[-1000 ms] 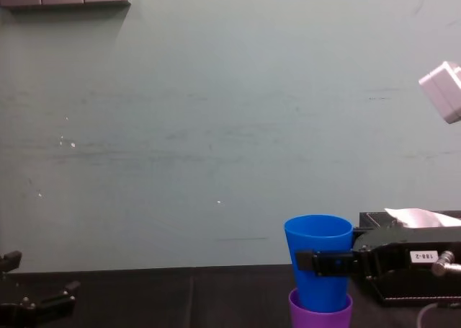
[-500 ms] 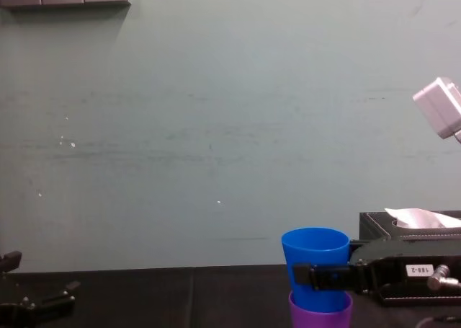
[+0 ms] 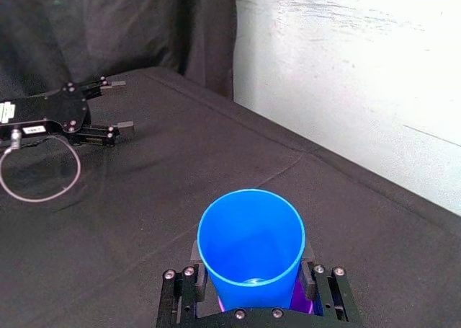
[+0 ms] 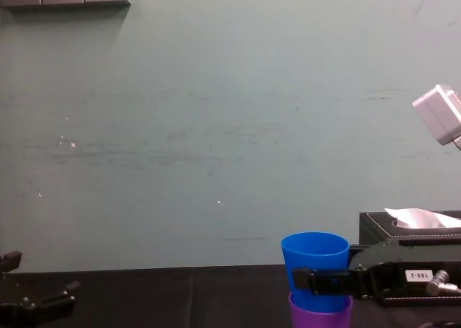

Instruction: Stack the three plastic cups sequentially using one hand.

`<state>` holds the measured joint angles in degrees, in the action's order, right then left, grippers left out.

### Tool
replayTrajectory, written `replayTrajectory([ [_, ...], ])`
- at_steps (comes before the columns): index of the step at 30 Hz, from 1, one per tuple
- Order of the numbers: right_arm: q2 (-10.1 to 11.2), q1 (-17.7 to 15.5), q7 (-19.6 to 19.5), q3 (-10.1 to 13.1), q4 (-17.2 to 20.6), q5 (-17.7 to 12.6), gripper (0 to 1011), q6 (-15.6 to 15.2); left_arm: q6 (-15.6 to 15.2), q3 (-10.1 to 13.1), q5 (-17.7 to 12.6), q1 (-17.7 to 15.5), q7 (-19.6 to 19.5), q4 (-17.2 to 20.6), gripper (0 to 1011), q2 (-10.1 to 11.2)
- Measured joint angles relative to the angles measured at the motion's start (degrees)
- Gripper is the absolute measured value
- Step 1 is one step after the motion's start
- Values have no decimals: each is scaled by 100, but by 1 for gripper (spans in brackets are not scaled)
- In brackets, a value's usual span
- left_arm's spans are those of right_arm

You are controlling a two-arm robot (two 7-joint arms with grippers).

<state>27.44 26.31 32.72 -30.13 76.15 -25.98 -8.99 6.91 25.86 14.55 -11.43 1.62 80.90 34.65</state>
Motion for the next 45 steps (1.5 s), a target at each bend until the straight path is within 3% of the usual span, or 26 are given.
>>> replayTrajectory([
  [5,2,0,0,-1,2,-2,747,0,0,0,0,0,0,0,1010,0],
  [15,6,0,-2,-3,7,-3,1004,-2,0,0,0,0,0,0,1010,0],
  [31,15,-13,-2,1,30,-3,1004,5,0,0,0,0,0,0,1010,0],
  [36,185,-252,-21,128,406,-42,1004,101,0,0,0,0,0,0,1010,0],
  [45,721,-838,119,461,1090,-410,1004,193,0,0,0,0,0,0,1010,0],
])
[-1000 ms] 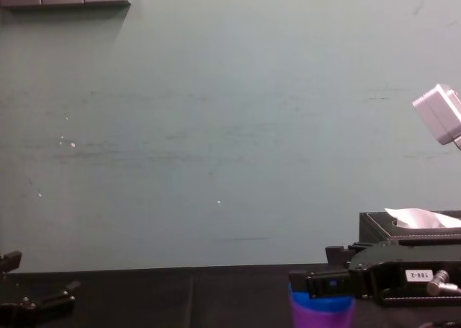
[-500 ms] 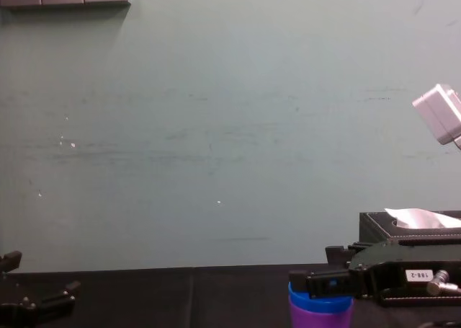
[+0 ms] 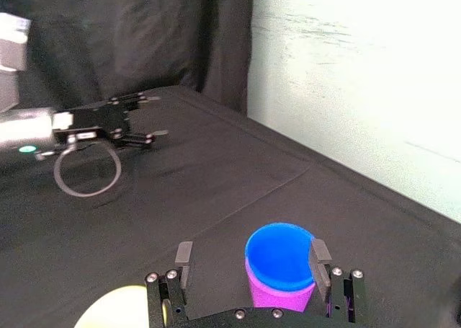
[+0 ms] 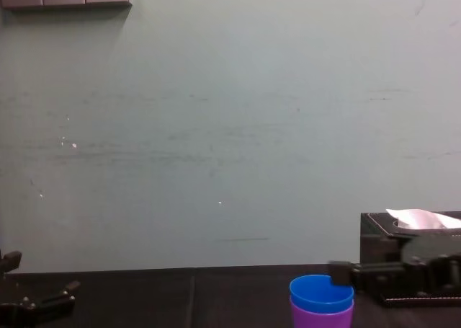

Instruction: Stack the three plastic cups sequentially using one hand.

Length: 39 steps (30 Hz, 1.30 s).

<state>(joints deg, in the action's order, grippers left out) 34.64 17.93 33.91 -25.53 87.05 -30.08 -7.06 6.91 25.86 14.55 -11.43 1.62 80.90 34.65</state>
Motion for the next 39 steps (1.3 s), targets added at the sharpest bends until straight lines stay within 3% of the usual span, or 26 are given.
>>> replayTrajectory([
  [8,499,-535,319,147,316,-319,1004,219,0,0,0,0,0,0,1010,0],
  [14,707,-777,516,180,313,-503,1004,363,0,0,0,0,0,0,1010,0],
  [20,846,-916,635,99,315,-465,1004,540,0,0,0,0,0,0,1010,0],
  [27,871,-958,661,-69,321,-211,1004,685,0,0,0,0,0,0,1010,0],
  [39,714,-921,606,-379,215,381,1004,794,0,0,0,0,0,0,1010,0],
])
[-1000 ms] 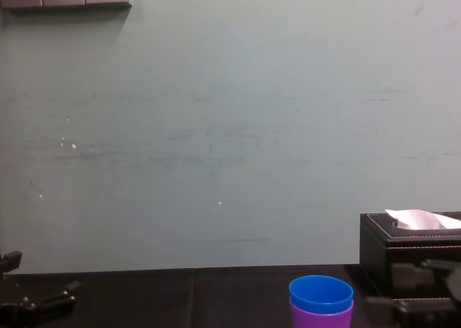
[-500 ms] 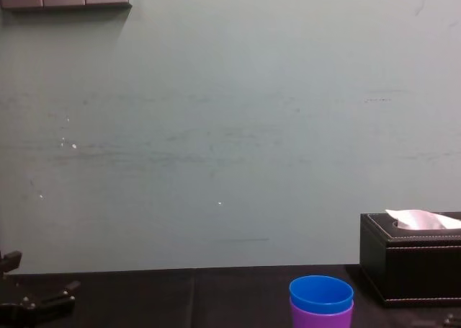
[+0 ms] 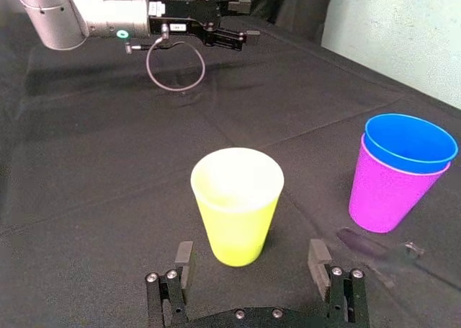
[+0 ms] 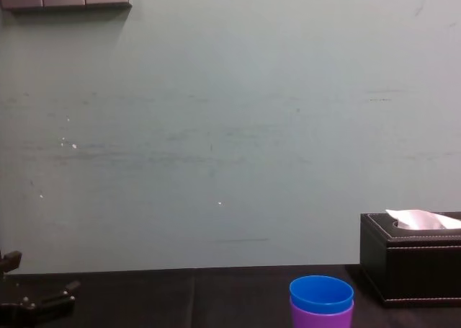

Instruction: Stack the three plastic cups sequentially using one hand.

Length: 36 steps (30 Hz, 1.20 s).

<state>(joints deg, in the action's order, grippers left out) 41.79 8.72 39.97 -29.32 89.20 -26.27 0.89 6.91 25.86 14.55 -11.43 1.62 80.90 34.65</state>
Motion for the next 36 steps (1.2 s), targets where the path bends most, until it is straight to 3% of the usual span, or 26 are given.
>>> replayTrajectory([
  [11,-106,46,32,-33,-54,97,1004,18,0,0,0,0,0,0,1010,0],
  [28,-260,190,162,-122,-187,-35,1004,-100,0,0,0,0,0,0,1010,0],
  [36,-300,228,98,-204,-104,142,1004,-20,0,0,0,0,0,0,1010,0],
])
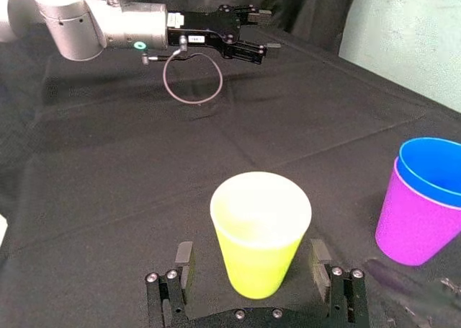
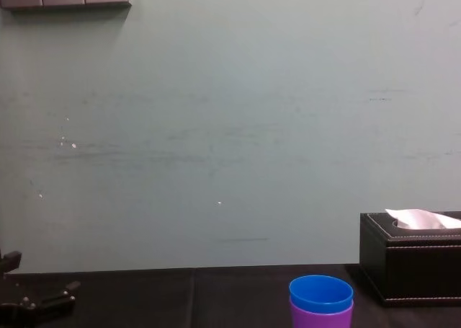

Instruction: Stack the three plastic cups sequentially using one hand.

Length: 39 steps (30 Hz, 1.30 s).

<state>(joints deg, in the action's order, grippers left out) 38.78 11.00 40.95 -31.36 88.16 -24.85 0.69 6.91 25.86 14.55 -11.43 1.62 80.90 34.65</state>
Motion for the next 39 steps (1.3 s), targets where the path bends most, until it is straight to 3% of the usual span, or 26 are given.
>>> replayTrajectory([
  [13,-144,168,-18,-65,-90,104,1004,0,0,0,0,0,0,0,1010,0],
  [24,-338,434,151,-216,-289,13,1004,-199,0,0,0,0,0,0,1010,0],
  [32,-348,451,171,-231,-307,1,1004,-227,0,0,0,0,0,0,1010,0],
  [39,-338,434,166,-216,-293,3,899,-212,0,0,0,0,0,0,1010,0],
])
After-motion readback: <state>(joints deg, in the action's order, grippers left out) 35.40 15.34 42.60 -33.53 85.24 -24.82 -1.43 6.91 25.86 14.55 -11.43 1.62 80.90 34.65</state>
